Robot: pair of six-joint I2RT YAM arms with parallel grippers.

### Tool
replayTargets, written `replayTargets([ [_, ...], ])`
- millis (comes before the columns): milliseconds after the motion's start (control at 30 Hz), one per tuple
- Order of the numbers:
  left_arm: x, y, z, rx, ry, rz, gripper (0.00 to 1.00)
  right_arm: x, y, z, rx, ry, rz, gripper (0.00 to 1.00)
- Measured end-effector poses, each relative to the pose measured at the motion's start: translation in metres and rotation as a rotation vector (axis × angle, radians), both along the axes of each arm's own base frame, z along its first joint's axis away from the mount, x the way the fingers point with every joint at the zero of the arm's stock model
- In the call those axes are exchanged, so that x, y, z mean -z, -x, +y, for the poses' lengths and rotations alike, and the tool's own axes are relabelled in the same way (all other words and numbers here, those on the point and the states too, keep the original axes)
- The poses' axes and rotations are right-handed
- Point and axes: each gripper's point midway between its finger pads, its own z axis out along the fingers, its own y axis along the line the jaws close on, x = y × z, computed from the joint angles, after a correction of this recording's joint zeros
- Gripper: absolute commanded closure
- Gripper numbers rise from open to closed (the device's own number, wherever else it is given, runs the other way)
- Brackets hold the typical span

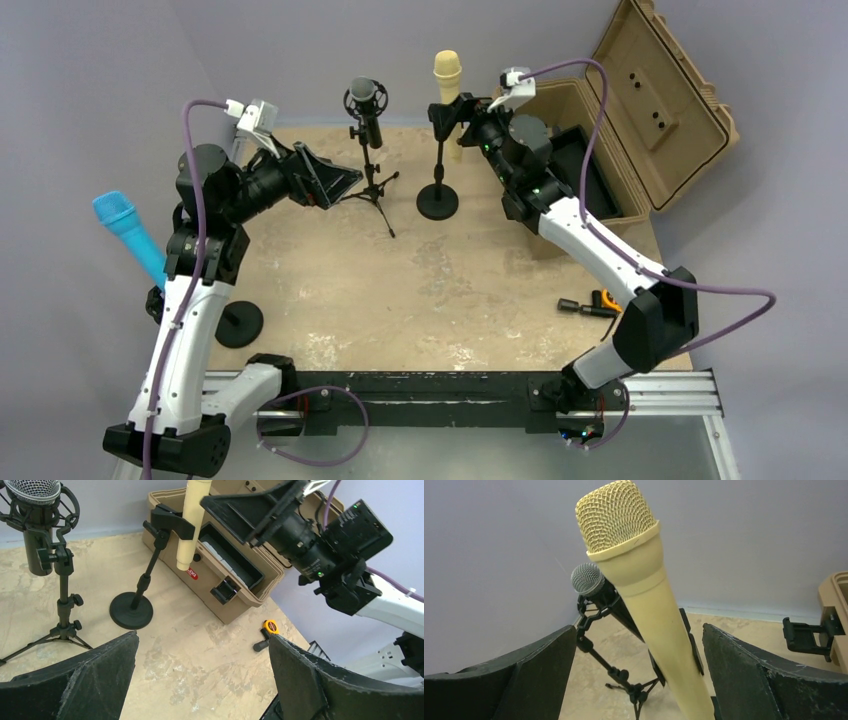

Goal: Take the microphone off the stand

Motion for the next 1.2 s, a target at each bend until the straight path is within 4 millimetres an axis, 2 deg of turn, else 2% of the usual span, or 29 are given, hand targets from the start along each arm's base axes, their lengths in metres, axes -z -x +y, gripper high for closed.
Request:
replayTargets([
  [100, -0.001, 0.002, -0.002, 0.014, 0.003, -0.016, 0.0, 0.002, -0.014, 0.005, 0.037, -0.002, 0.004, 0.1],
  [300, -0.004, 0.002, -0.005, 0.037, 0.008, -0.037, 0.0, 0.0, -0.031, -0.003, 0.142, -0.001, 0.002, 0.3],
  [433, -0.001, 0.0, -0.007, 0.055, 0.013, -0.023, 0.0, -0.003, -0.038, -0.005, 0.167, 0.005, -0.014, 0.44],
  [533, 0.003, -0.001, -0.009, 0.062, 0.012, -0.011, 0.0, 0.001, -0.042, -0.003, 0.172, 0.025, -0.018, 0.55],
  [633, 0.004, 0.0, -0.012, 0.072, 0.011, -0.008, 0.0, 0.008, -0.047, 0.0, 0.174, 0.054, -0.019, 0.59],
  [800, 0.006, 0.002, -0.018, 0.094, 0.01, -0.001, 0.0, 0.008, -0.049, 0.0, 0.182, 0.105, -0.042, 0.88],
  [900, 0.009, 0.002, -0.021, 0.103, 0.003, 0.006, 0.0, 0.008, -0.049, -0.001, 0.187, 0.139, -0.056, 1.0],
  [1067, 0.015, 0.004, -0.027, 0.118, -0.015, 0.016, 0.0, 0.007, -0.044, -0.001, 0.175, 0.186, -0.076, 1.0],
  [1200, 0.018, 0.005, -0.031, 0.129, -0.024, 0.018, 0.0, 0.006, -0.021, -0.001, 0.105, 0.248, -0.112, 1.0],
])
